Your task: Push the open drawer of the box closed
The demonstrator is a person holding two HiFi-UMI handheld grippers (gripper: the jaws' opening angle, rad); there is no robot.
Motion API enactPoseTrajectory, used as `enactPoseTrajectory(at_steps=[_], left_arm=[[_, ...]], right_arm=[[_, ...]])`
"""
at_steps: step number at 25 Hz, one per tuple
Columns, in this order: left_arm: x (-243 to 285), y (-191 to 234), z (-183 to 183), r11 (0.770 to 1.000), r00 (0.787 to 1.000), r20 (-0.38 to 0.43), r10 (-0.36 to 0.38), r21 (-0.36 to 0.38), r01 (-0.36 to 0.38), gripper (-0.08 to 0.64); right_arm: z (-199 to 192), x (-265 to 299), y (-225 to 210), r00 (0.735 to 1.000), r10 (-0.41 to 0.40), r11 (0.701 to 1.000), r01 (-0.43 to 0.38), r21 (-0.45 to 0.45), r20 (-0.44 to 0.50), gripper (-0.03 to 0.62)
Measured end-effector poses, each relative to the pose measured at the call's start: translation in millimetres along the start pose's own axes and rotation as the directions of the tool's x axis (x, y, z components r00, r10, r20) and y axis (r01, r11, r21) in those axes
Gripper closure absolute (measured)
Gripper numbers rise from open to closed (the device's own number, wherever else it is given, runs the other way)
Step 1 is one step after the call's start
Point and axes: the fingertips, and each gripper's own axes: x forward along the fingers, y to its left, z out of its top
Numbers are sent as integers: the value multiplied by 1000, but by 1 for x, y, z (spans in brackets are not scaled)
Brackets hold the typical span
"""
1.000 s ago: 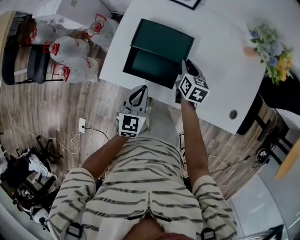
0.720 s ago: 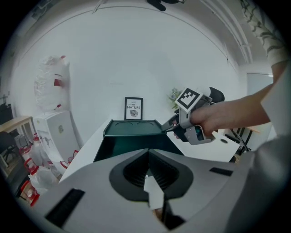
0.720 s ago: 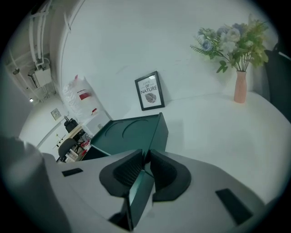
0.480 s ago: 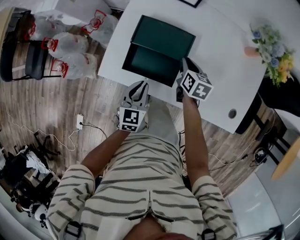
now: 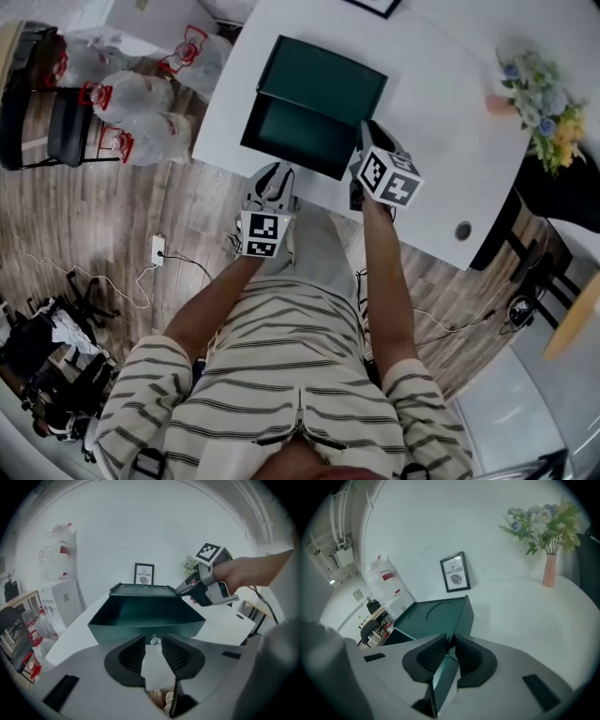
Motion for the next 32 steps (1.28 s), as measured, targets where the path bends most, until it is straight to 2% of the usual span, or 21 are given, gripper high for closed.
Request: enactPoseTrajectory(at_steps=[11, 16, 32], left_arm=[[20, -5, -9, 1000, 1000, -22, 2, 27, -1, 460], [24, -1, -8, 1000, 1000, -24, 12, 28, -11, 485], [32, -4, 2, 1000, 999, -32, -4, 19, 5, 486]], right_arm=[[0, -1, 0, 1000, 1, 1000, -1, -5, -19, 522], [0, 2, 1, 1000, 8, 1000, -8, -6, -20, 520], [-1, 1, 0, 999, 33, 999, -33, -2, -31, 518]])
